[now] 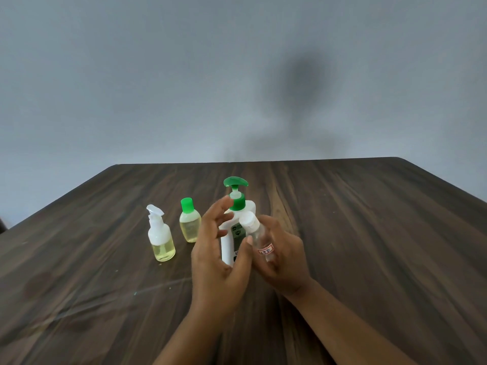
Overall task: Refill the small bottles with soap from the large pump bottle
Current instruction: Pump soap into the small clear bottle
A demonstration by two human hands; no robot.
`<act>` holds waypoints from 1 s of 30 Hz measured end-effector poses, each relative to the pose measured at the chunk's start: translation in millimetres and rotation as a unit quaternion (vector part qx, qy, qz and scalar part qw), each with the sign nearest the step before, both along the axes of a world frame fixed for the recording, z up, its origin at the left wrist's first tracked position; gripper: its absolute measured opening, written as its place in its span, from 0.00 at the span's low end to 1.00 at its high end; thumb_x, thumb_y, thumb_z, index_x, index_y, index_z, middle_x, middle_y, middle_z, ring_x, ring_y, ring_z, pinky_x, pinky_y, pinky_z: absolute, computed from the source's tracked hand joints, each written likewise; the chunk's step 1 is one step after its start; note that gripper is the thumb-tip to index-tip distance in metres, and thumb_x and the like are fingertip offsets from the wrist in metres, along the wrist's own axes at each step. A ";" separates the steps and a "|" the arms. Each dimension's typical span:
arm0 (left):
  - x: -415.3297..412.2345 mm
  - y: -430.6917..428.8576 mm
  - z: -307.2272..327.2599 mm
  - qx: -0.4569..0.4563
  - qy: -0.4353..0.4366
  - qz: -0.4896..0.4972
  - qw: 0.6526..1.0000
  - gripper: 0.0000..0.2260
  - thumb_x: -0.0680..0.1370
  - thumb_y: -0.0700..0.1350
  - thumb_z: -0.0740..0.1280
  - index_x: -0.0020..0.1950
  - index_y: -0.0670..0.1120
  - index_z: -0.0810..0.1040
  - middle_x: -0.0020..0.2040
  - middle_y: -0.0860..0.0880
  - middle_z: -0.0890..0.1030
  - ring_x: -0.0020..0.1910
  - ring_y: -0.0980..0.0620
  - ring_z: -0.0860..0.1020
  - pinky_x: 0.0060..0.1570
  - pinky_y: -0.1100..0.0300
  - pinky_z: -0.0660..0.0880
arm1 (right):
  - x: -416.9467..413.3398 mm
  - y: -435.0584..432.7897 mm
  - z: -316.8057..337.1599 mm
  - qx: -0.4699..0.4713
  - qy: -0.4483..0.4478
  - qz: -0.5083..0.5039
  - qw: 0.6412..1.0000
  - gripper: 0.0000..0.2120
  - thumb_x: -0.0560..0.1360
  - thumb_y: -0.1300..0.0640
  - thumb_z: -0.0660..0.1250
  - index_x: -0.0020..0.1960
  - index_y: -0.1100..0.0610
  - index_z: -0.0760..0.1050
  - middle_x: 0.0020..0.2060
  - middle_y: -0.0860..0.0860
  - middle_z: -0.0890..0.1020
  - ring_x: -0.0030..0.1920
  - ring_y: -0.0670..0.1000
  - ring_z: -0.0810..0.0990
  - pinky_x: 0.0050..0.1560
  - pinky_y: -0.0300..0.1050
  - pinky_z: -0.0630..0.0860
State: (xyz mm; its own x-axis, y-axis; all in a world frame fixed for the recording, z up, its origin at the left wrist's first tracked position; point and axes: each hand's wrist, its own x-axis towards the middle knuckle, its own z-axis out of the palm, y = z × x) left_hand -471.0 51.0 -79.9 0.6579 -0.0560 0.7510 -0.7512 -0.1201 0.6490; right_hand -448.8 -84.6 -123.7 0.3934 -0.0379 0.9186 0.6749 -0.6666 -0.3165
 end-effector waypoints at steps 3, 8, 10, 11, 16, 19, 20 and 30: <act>7.9 1.7 3.7 0.070 -0.053 -0.011 0.996 0.21 0.74 0.41 0.65 0.64 0.56 0.70 0.58 0.60 0.78 0.58 0.62 0.76 0.54 0.68 0.74 | -0.9 -0.2 0.2 -0.007 -0.004 0.018 1.000 0.18 0.79 0.42 0.62 0.60 0.54 0.71 0.43 0.52 0.85 0.41 0.43 0.81 0.44 0.23 0.71; 10.8 6.5 3.2 0.088 -0.078 0.095 0.988 0.08 0.73 0.50 0.68 0.50 0.49 0.78 0.45 0.60 0.74 0.44 0.60 0.75 0.42 0.72 0.69 | 3.8 -3.9 -3.1 -0.055 -0.020 -0.020 0.998 0.17 0.74 0.46 0.69 0.57 0.53 0.72 0.43 0.53 0.85 0.40 0.47 0.82 0.39 0.41 0.80; 9.7 10.4 2.9 0.054 -0.046 0.119 0.990 0.10 0.71 0.55 0.69 0.42 0.48 0.78 0.39 0.58 0.76 0.38 0.55 0.75 0.37 0.70 0.69 | 3.3 -3.8 -2.0 -0.077 -0.032 -0.038 0.996 0.15 0.76 0.45 0.66 0.56 0.53 0.72 0.41 0.52 0.83 0.39 0.47 0.80 0.38 0.41 0.79; 8.8 11.8 3.2 0.043 -0.032 0.130 0.990 0.12 0.70 0.57 0.70 0.39 0.48 0.77 0.36 0.56 0.76 0.35 0.54 0.74 0.34 0.70 0.68 | 3.0 -3.2 -1.7 -0.086 -0.037 -0.045 0.995 0.15 0.78 0.43 0.64 0.57 0.53 0.72 0.41 0.52 0.82 0.40 0.46 0.78 0.39 0.38 0.78; 13.2 21.9 9.6 0.003 0.053 0.192 0.980 0.25 0.70 0.65 0.68 0.28 0.46 0.67 0.23 0.53 0.68 0.26 0.56 0.67 0.28 0.69 0.63 | 5.8 -3.3 -3.3 -0.096 -0.052 -0.035 0.993 0.18 0.76 0.50 0.69 0.63 0.54 0.72 0.42 0.53 0.78 0.42 0.45 0.74 0.41 0.34 0.75; 22.4 36.5 13.0 -0.008 0.085 0.188 0.978 0.24 0.74 0.62 0.66 0.27 0.48 0.65 0.22 0.54 0.67 0.24 0.55 0.64 0.29 0.64 0.62 | 6.7 -7.4 -1.4 -0.042 -0.050 -0.046 0.997 0.20 0.74 0.53 0.71 0.64 0.52 0.71 0.48 0.49 0.71 0.43 0.48 0.74 0.35 0.46 0.78; 26.1 42.4 9.5 0.015 0.093 0.192 0.977 0.22 0.74 0.60 0.66 0.28 0.47 0.67 0.23 0.53 0.68 0.24 0.55 0.64 0.29 0.61 0.62 | 6.4 -8.2 -0.4 -0.017 -0.047 -0.051 0.997 0.20 0.73 0.53 0.71 0.63 0.53 0.70 0.49 0.48 0.70 0.43 0.48 0.75 0.36 0.46 0.78; 45.9 75.8 -45.0 0.436 0.128 0.286 0.844 0.06 0.76 0.48 0.68 0.47 0.49 0.72 0.42 0.53 0.77 0.37 0.51 0.74 0.27 0.61 0.59 | 4.0 1.0 -0.2 0.157 -0.013 -0.004 0.988 0.15 0.72 0.56 0.62 0.56 0.54 0.63 0.50 0.40 0.67 0.47 0.41 0.71 0.45 0.33 0.72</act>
